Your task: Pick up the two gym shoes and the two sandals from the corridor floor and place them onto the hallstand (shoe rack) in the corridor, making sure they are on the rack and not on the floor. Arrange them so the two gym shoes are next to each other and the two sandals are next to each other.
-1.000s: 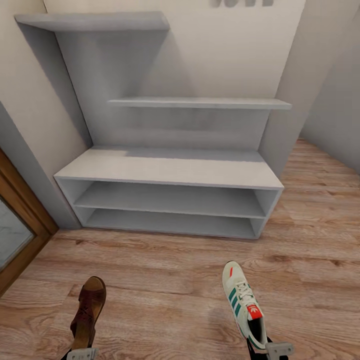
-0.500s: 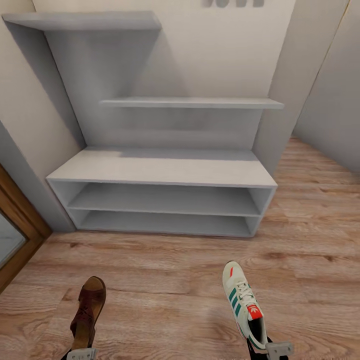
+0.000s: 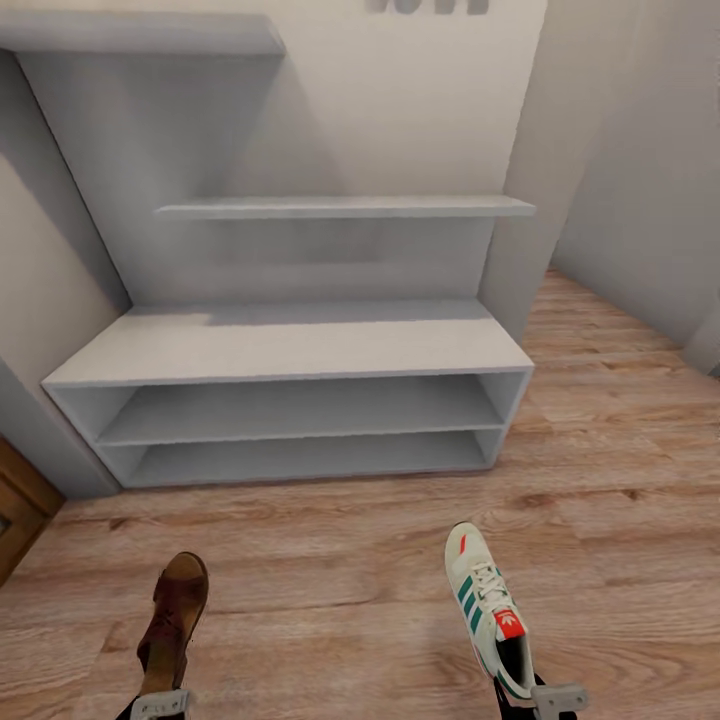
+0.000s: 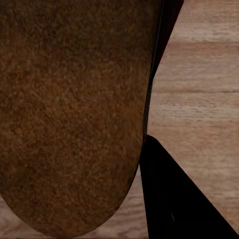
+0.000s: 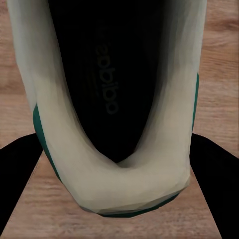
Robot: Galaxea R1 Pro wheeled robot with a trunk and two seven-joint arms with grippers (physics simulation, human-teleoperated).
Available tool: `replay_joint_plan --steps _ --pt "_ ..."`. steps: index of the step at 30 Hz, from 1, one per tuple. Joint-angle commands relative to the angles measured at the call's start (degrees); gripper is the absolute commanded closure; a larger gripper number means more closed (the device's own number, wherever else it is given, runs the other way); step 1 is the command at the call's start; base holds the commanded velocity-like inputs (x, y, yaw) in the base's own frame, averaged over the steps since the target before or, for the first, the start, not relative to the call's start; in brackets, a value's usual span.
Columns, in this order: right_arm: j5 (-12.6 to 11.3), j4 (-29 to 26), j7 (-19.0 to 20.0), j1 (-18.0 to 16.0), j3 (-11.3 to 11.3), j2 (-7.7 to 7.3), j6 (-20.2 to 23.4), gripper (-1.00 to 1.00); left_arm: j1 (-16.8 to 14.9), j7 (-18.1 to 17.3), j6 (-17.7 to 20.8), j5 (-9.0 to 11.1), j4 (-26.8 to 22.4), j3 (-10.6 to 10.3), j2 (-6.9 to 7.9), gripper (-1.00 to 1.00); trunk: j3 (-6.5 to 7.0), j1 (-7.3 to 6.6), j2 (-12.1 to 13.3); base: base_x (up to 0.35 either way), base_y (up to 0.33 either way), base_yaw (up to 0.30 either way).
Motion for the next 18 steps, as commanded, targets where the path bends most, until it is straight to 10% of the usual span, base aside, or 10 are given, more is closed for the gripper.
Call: replay_joint_plan --steps 1,8,12,18 --pt "0.4 0.0 0.2 0.0 -0.3 0.01 -0.2 1.00 -0.1 0.0 1.0 0.2 0.0 0.2 0.01 1.00 -0.04 0.00 0.0 0.082 0.145 -0.061" --pt "0.5 0.2 0.2 0.0 -0.3 -0.06 -0.2 1.00 -9.4 5.2 22.4 0.3 -2.2 0.0 0.13 1.00 -0.04 0.00 0.0 0.023 0.040 -0.017" --pt "0.6 0.2 0.2 0.0 -0.3 -0.08 -0.2 1.00 -22.1 5.6 39.5 -0.2 -2.9 -0.3 0.52 1.00 -0.04 0.00 0.0 0.001 0.003 -0.001" --pt "0.6 0.1 0.2 0.0 -0.3 -0.08 -0.2 1.00 -29.0 7.2 45.1 -0.4 -3.1 -0.5 1.21 1.00 -0.04 0.00 0.0 0.000 0.000 0.000"
